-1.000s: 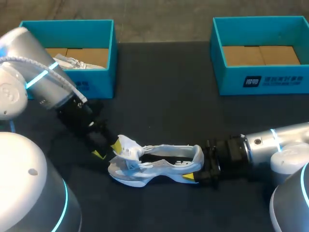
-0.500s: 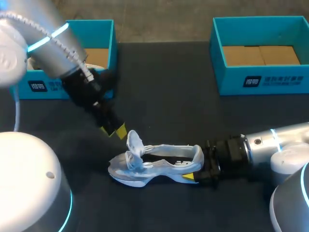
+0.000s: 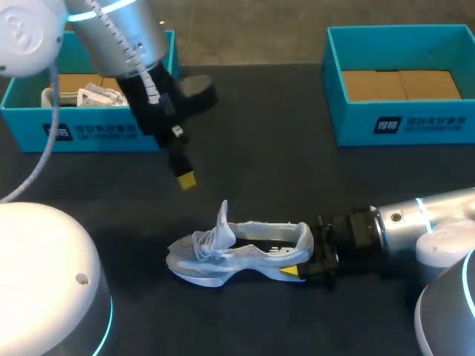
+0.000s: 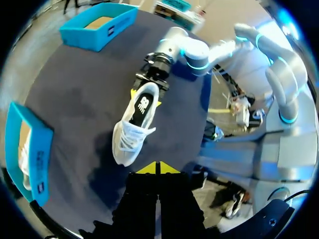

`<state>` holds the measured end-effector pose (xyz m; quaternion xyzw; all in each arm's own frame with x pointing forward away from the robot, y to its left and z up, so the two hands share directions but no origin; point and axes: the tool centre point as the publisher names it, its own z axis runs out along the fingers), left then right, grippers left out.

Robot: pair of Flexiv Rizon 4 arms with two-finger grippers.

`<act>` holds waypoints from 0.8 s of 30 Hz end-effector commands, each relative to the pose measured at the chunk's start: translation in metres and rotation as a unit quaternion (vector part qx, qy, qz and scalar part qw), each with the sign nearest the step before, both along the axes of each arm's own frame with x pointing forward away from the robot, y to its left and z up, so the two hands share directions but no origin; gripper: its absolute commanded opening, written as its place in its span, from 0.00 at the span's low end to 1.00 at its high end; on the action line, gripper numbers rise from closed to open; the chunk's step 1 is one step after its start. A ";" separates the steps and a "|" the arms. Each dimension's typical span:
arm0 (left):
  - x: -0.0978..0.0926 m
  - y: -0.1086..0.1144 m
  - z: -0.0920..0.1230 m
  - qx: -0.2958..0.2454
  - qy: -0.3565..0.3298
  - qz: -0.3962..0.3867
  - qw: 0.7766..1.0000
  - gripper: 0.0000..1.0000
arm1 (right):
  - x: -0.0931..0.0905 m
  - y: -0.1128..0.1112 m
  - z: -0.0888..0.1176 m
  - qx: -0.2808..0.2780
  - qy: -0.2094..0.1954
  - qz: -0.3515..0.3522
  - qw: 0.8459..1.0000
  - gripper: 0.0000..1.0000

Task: Take the shoe out of the shoebox, open the shoe tongue, remove and reinsert the insole, then place the shoe into the shoebox

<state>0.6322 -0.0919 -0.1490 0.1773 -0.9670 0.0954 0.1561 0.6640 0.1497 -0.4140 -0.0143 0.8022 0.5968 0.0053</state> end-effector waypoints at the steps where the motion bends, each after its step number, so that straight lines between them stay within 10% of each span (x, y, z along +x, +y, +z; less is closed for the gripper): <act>1: 0.006 -0.014 0.007 0.073 0.018 -0.114 0.991 0.00 | -0.001 0.001 0.000 -0.001 0.000 -0.001 1.000 0.00; 24: 0.008 -0.043 -0.001 0.024 -0.063 -0.252 0.965 0.00 | -0.001 0.001 0.000 -0.001 0.000 -0.001 1.000 0.00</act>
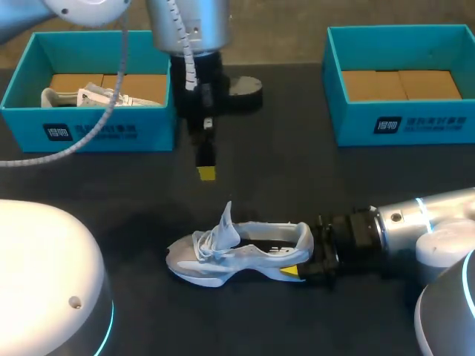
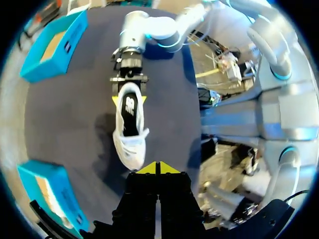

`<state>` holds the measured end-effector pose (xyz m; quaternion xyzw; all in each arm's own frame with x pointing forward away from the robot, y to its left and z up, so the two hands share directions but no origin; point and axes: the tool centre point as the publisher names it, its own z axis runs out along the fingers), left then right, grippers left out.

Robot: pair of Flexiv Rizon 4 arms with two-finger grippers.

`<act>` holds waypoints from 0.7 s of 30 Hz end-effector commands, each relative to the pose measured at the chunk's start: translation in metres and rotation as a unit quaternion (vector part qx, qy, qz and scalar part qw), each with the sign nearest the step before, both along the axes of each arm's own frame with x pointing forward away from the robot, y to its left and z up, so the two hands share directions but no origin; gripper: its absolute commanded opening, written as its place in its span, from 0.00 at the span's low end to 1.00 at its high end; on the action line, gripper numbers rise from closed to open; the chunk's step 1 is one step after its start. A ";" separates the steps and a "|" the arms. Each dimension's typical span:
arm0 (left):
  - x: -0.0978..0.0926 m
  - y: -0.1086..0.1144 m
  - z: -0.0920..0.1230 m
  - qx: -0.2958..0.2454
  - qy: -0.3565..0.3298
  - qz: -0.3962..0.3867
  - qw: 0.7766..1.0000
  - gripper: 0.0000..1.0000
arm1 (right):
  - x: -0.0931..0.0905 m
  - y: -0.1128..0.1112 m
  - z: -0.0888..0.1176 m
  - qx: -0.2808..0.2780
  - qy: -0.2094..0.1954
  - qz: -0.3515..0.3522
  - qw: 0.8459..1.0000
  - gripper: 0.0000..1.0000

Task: Take the shoe out of the shoebox, open the shoe tongue, remove and reinsert the insole, then place the shoe into the shoebox

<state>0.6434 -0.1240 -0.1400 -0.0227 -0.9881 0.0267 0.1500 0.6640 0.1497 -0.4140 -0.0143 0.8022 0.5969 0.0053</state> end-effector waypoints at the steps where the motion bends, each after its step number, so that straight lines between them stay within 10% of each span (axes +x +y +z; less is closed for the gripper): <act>1: -0.005 -0.013 -0.015 -0.033 -0.050 -0.058 0.997 0.00 | -0.001 0.001 0.000 -0.001 0.000 -0.001 1.000 0.00; 11: 0.010 -0.046 -0.063 -0.039 -0.033 -0.050 0.997 0.00 | -0.001 0.001 0.000 -0.001 0.000 -0.001 1.000 0.00; 21: 0.010 -0.046 -0.063 -0.039 -0.033 -0.050 0.997 0.00 | -0.001 0.001 0.000 -0.001 0.000 -0.001 1.000 0.00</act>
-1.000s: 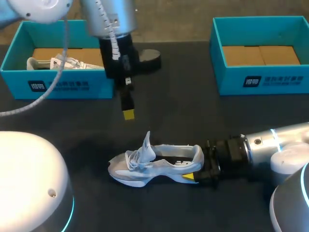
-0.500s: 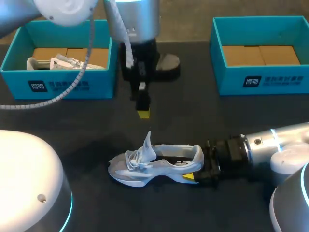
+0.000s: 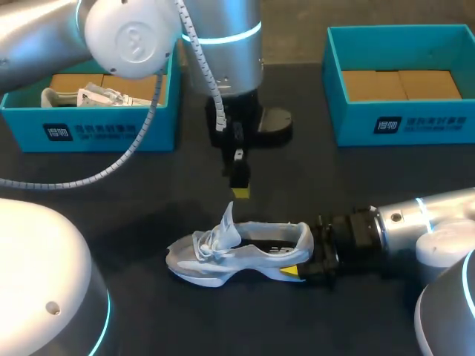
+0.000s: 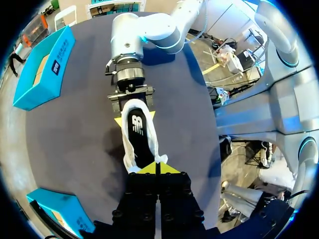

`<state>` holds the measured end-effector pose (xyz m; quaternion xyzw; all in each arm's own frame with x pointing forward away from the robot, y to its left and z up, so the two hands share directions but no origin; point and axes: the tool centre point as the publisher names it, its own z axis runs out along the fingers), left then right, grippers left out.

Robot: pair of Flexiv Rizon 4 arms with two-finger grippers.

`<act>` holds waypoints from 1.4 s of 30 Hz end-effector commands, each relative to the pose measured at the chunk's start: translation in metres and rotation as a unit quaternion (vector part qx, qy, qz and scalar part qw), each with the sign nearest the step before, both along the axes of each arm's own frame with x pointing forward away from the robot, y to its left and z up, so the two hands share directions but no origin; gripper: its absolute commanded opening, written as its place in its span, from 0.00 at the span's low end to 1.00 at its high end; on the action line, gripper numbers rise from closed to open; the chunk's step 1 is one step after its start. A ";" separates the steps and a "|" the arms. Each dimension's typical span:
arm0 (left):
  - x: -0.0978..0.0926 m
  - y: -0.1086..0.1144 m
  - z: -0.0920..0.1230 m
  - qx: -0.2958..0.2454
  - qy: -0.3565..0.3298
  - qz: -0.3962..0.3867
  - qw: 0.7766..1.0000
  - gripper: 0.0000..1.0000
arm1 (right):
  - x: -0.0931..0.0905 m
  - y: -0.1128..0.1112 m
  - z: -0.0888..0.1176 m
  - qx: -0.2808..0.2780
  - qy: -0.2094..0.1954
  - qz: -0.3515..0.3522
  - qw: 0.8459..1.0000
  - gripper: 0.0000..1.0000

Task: Take the shoe out of the shoebox, open the shoe tongue, remove and reinsert the insole, then place the shoe into the shoebox

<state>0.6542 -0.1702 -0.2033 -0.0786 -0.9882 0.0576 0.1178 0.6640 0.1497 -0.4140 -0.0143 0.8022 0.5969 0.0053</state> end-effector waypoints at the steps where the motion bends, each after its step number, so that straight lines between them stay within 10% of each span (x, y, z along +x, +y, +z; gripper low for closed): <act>1: 0.000 0.000 0.001 0.000 0.000 0.000 1.000 0.00 | -0.001 0.001 0.000 -0.001 0.000 -0.001 1.000 0.00; 16: -0.004 -0.034 -0.078 -0.009 -0.007 -0.070 0.998 0.00 | -0.001 0.001 0.000 -0.001 0.000 -0.001 1.000 0.00; 42: -0.005 -0.035 -0.144 -0.012 0.017 -0.082 0.996 0.00 | -0.001 0.001 0.000 -0.001 0.000 -0.001 1.000 0.00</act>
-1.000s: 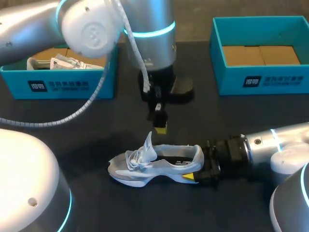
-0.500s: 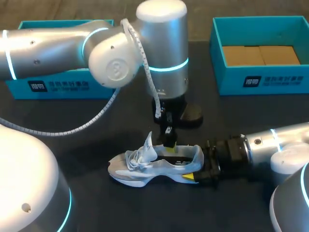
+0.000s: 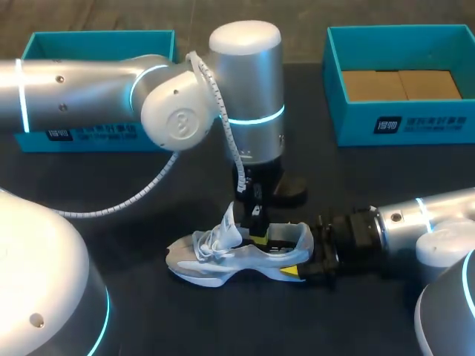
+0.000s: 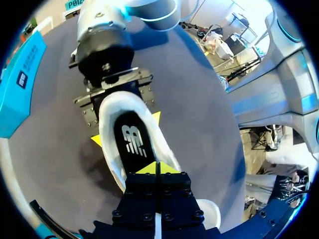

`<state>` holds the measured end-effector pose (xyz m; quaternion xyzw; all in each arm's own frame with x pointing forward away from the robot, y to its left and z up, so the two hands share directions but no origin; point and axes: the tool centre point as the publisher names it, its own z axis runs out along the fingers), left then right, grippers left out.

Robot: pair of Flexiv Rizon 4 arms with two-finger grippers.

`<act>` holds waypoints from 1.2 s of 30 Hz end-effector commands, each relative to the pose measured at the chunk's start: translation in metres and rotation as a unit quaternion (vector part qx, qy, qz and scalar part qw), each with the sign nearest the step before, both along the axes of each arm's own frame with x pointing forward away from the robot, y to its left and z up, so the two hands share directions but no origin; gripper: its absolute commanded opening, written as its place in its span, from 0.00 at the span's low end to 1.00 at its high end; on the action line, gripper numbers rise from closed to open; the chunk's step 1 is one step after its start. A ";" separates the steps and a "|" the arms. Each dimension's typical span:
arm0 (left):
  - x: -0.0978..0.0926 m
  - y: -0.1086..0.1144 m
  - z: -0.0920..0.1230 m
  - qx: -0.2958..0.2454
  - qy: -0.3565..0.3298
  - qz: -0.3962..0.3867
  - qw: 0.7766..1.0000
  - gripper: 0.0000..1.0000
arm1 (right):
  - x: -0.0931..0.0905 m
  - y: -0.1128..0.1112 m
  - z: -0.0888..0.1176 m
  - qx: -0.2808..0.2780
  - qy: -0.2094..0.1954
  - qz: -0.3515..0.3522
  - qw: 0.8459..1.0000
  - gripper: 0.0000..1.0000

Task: Take the shoe out of the shoebox, open the shoe tongue, remove and reinsert the insole, then place the shoe into the shoebox

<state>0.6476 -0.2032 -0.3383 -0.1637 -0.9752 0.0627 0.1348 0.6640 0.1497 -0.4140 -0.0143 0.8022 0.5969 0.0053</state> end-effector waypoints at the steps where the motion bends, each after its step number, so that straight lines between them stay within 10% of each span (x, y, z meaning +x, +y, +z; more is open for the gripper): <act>1: 0.003 -0.002 -0.012 0.004 0.006 0.008 1.000 0.00 | -0.001 0.001 0.000 -0.001 0.000 -0.001 1.000 0.00; 36: -0.030 0.025 -0.035 0.024 0.079 0.027 0.996 0.00 | -0.001 0.001 0.000 -0.001 0.000 -0.001 1.000 0.00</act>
